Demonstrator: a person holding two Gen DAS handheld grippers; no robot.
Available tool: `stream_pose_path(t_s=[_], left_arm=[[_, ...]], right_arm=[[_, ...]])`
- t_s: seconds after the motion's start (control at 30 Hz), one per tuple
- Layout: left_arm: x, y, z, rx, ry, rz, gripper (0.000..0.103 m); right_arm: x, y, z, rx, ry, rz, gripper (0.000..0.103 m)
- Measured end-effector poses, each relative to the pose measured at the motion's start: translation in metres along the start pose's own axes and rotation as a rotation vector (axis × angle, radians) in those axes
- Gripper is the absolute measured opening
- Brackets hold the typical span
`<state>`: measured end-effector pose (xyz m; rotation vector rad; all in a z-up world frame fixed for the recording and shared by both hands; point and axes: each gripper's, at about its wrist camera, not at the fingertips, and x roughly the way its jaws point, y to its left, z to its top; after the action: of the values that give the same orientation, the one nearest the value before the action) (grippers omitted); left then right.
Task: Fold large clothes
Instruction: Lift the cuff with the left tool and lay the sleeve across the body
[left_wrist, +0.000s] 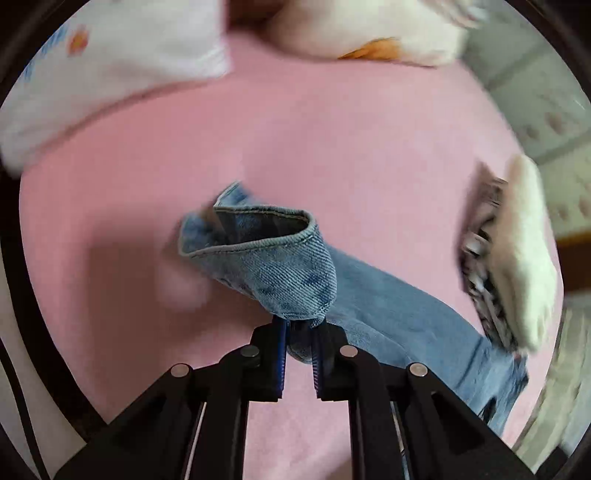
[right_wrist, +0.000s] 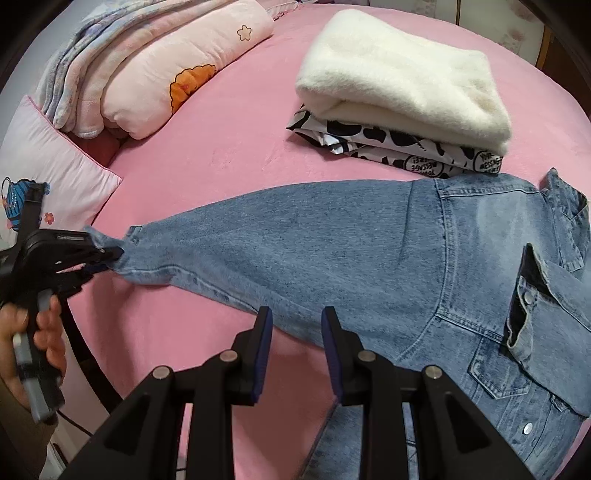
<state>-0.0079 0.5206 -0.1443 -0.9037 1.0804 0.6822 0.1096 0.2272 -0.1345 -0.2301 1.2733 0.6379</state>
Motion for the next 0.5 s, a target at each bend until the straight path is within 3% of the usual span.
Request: stream_pose_path(t_s=[0.13, 0.3, 0.5], left_arm=[[-0.039, -0.044, -0.013, 0.211, -0.111, -0.079, 0.009], [-0.079, -0.131, -0.05, 0.555, -0.219, -0.199, 0.009], [-0.1, -0.236, -0.128, 0.91, -0.214, -0.377, 0.009]], right_arm=[[-0.013, -0.012, -0.007, 0.022, -0.022, -0.011, 0.027], [-0.037, -0.048, -0.024, 0.093, -0.063, -0.035, 0.027], [-0.07, -0.123, -0.063, 0.236, -0.105, -0.093, 0.027]])
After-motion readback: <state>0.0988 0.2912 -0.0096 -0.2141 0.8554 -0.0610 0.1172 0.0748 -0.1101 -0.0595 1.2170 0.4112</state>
